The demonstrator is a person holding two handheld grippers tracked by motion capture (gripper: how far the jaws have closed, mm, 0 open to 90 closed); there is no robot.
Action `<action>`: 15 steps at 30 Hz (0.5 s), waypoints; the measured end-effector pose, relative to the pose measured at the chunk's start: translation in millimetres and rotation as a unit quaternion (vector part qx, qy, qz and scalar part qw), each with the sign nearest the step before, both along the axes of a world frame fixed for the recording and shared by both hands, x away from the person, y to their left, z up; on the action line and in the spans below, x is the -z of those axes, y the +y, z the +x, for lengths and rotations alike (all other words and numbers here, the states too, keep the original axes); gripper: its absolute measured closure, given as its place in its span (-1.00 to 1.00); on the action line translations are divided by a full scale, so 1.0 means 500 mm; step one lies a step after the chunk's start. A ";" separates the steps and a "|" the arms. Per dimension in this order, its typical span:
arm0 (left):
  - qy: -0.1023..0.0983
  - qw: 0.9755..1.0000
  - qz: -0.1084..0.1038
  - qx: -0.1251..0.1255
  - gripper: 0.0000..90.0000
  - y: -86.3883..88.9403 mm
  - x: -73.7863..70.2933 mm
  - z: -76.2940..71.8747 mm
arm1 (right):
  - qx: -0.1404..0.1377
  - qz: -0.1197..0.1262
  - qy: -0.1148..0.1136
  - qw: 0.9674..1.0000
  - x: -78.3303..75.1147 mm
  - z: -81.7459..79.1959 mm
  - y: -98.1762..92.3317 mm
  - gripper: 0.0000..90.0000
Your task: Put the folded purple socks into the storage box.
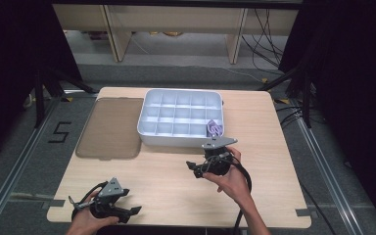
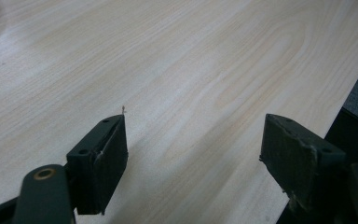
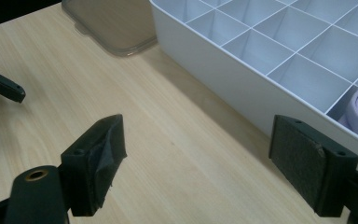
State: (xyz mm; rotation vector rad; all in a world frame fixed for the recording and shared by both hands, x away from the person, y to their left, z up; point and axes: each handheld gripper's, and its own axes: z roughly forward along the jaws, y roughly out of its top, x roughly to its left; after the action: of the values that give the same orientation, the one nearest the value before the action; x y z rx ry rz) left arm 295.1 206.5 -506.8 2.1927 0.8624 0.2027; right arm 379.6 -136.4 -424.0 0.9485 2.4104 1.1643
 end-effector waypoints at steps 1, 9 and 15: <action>0.000 1.000 0.000 0.000 -0.51 0.000 0.000 0.000 | 0.000 0.001 -0.001 1.000 0.001 -0.001 0.000 -0.57; -0.001 1.000 0.000 0.000 -0.51 0.000 0.000 0.000 | 0.004 0.005 -0.002 1.000 0.006 -0.013 -0.005 -0.57; -0.001 1.000 -0.007 -0.004 -0.51 -0.002 0.000 -0.001 | 0.002 0.005 0.000 1.000 0.020 -0.021 -0.005 -0.56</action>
State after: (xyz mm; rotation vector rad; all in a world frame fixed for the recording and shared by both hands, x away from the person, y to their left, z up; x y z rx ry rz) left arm 294.7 205.5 -506.9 2.1765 0.8690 0.2021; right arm 369.0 -138.7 -433.9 0.9549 2.4032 1.1761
